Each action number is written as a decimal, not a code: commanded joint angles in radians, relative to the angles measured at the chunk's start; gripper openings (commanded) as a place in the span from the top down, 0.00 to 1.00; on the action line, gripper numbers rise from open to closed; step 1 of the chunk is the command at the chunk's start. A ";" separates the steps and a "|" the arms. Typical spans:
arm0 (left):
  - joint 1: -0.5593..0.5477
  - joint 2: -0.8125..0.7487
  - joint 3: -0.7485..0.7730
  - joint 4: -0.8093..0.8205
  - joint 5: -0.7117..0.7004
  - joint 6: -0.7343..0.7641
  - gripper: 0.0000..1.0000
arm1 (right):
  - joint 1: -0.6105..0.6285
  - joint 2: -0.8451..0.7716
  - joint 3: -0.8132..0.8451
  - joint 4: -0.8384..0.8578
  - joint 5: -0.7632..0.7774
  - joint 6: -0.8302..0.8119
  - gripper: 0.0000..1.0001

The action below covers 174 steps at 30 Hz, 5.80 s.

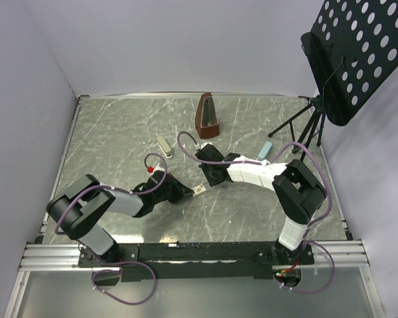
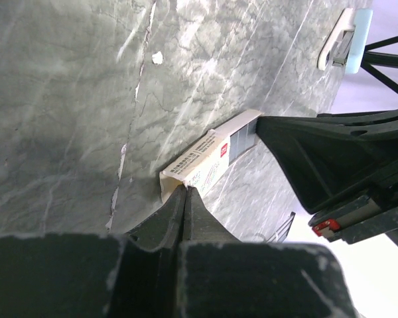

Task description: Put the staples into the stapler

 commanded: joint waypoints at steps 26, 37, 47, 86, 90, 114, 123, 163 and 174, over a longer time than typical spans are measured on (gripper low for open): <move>0.012 -0.239 -0.018 -0.115 -0.081 0.068 0.17 | -0.060 -0.198 -0.054 0.004 0.023 -0.013 0.46; 0.087 -0.725 0.258 -0.896 -0.495 0.442 0.01 | -0.060 -0.281 -0.044 0.200 -0.083 -0.028 0.00; 0.090 -0.819 0.622 -1.161 -0.675 0.861 0.01 | -0.058 -0.114 0.078 0.347 -0.217 0.005 0.00; 0.167 -1.143 0.280 -0.793 -0.488 1.165 0.01 | -0.014 0.429 0.493 0.409 -0.360 -0.071 0.39; 0.171 -1.140 0.275 -0.786 -0.493 1.173 0.01 | -0.014 0.420 0.465 0.464 -0.355 -0.079 0.47; 0.178 -1.132 0.219 -0.718 -0.303 1.283 0.01 | -0.023 0.454 0.514 0.528 -0.390 -0.120 0.71; 0.181 -1.144 0.176 -0.695 -0.102 1.403 0.00 | -0.024 0.233 0.258 0.608 -0.461 -0.197 0.95; 0.494 0.518 1.337 -1.079 -0.065 1.588 0.15 | -0.109 -0.629 -0.528 0.861 -0.126 0.035 0.00; 0.495 0.624 1.420 -1.097 -0.023 1.618 0.32 | -0.109 -0.608 -0.528 0.869 -0.125 0.033 0.00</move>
